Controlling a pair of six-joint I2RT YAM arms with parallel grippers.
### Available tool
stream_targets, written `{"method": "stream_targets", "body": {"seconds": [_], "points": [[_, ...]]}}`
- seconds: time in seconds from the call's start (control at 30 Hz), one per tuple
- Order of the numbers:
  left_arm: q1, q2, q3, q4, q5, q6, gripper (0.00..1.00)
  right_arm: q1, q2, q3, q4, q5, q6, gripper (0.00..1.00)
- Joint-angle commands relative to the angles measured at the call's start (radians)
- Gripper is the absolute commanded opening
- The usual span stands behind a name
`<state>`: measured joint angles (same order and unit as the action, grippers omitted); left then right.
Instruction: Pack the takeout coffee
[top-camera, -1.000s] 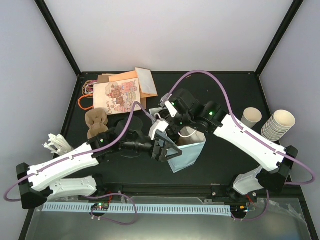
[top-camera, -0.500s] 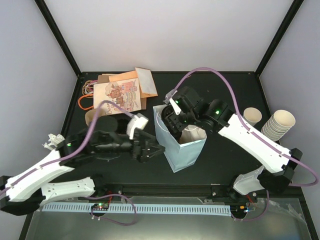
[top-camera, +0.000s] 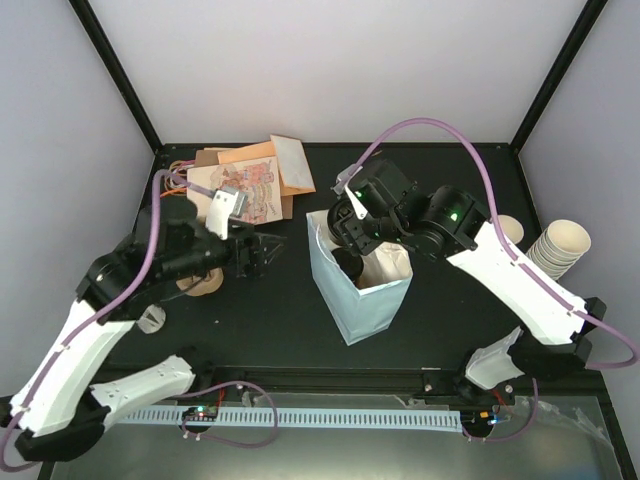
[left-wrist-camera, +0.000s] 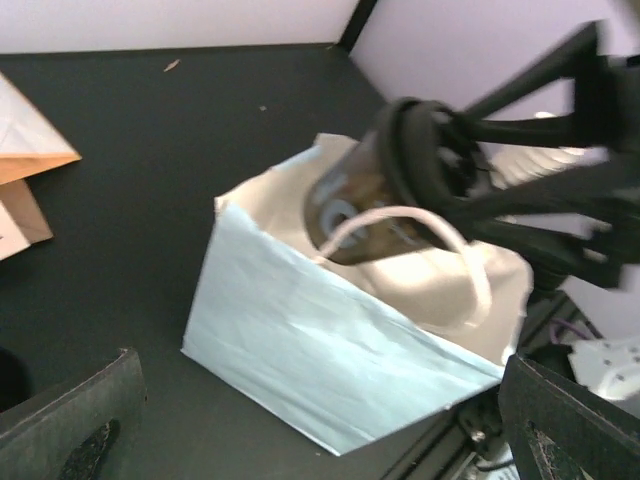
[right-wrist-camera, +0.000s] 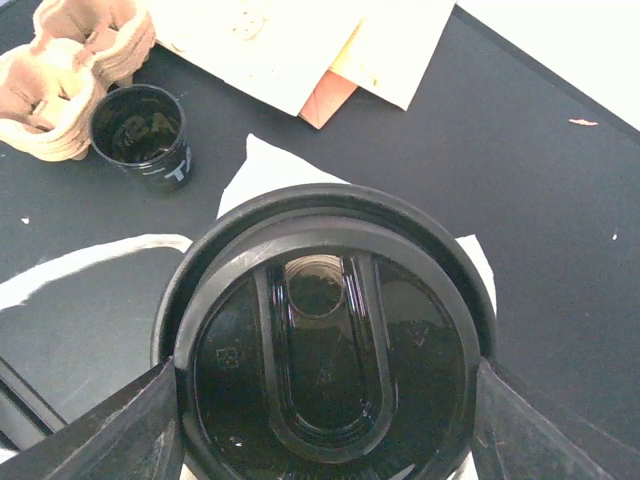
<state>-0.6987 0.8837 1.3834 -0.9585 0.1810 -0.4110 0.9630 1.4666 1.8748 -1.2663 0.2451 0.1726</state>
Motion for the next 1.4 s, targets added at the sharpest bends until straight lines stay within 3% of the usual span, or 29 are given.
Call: {"method": "stream_targets", "body": {"seconds": [0.0, 0.37, 0.8, 1.2, 1.37], "points": [[0.129, 0.053, -0.026, 0.040, 0.110, 0.106, 0.99, 0.039, 0.024, 0.086, -0.085, 0.053, 0.047, 0.52], [0.329, 0.162, -0.024, 0.118, 0.152, 0.174, 0.99, 0.139, 0.059, 0.194, -0.150, 0.109, 0.179, 0.52], [0.334, 0.300, 0.029, 0.244, 0.305, 0.261, 0.99, 0.216, -0.039, -0.035, -0.126, 0.239, 0.358, 0.51], [0.334, 0.377, 0.075, 0.257, 0.338, 0.312, 0.96, 0.250, -0.003, 0.040, -0.166, 0.255, 0.383, 0.48], [0.334, 0.405, 0.087, 0.247, 0.339, 0.330, 0.95, 0.260, 0.001, -0.019, -0.147, 0.256, 0.411, 0.48]]}}
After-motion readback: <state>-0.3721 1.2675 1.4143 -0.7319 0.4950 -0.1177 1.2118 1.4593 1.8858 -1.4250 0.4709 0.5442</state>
